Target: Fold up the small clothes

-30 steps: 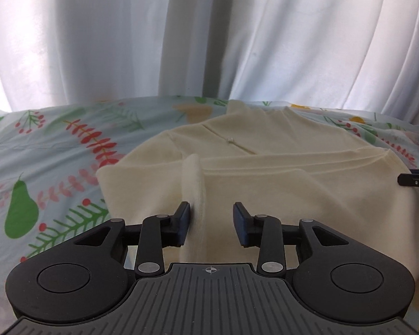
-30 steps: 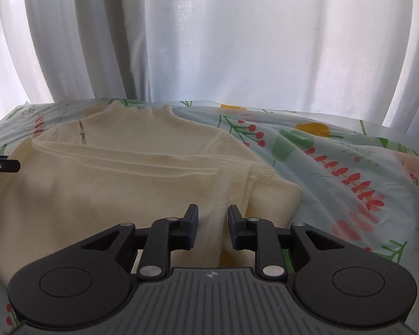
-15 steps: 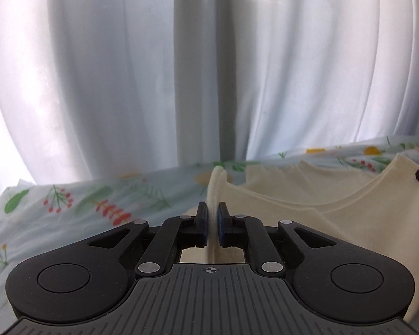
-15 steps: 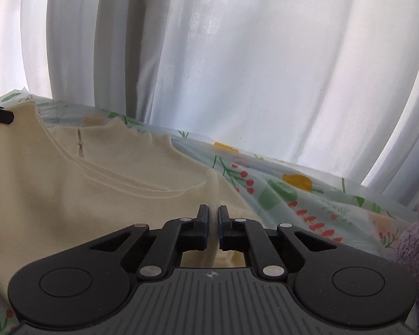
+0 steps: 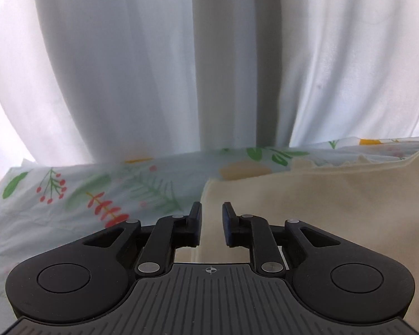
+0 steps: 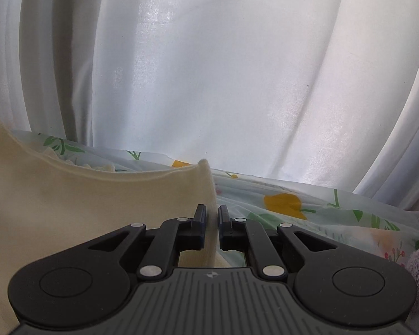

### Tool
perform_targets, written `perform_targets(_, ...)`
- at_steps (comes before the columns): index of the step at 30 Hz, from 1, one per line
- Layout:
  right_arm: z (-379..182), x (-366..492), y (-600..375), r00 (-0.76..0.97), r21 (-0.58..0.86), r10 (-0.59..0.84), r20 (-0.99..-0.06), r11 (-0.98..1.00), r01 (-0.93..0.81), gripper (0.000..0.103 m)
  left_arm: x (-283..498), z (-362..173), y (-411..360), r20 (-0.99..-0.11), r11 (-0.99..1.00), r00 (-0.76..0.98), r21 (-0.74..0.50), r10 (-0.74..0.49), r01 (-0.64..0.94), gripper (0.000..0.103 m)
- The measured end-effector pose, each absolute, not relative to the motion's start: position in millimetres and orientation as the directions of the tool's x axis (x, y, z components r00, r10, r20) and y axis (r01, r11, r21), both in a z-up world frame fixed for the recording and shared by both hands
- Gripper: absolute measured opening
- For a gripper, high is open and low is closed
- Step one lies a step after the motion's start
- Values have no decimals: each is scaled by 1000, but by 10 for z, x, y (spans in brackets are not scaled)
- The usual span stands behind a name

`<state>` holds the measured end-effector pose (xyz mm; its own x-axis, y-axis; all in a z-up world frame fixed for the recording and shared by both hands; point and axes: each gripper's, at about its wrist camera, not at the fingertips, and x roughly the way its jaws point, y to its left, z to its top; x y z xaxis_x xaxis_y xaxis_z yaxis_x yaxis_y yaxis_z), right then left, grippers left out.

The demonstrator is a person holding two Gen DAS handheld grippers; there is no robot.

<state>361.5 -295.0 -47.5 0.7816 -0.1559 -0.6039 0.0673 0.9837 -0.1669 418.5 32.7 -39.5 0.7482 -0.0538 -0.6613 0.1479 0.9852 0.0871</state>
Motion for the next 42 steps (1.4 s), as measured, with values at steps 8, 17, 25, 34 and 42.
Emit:
perform_targets(8, -491, 2603, -3087, 750, 23, -2, -662, 999, 23, 31, 3326, -458, 813, -696, 986, 704, -40, -143, 161, 49)
perform_targets(17, -745, 2195, -3084, 698, 131, 64, -713, 990, 43, 27, 3055, -605, 899, -744, 987, 650, -86, -155, 137, 43)
perform_targets(25, -709, 2170, -2974, 718, 118, 63, -694, 993, 27, 7, 3001, -429, 942, -732, 987, 662, -129, -163, 100, 14)
perform_targets(34, -651, 2095, -3182, 735, 201, 59, -676, 974, 107, 5, 2923, -314, 1075, -722, 983, 669, -159, -177, 89, 2)
perform_targets(42, -697, 2084, -3100, 721, 148, 20, -693, 982, 115, 5, 2908, -427, 1204, -754, 978, 628, -198, -193, 62, 3)
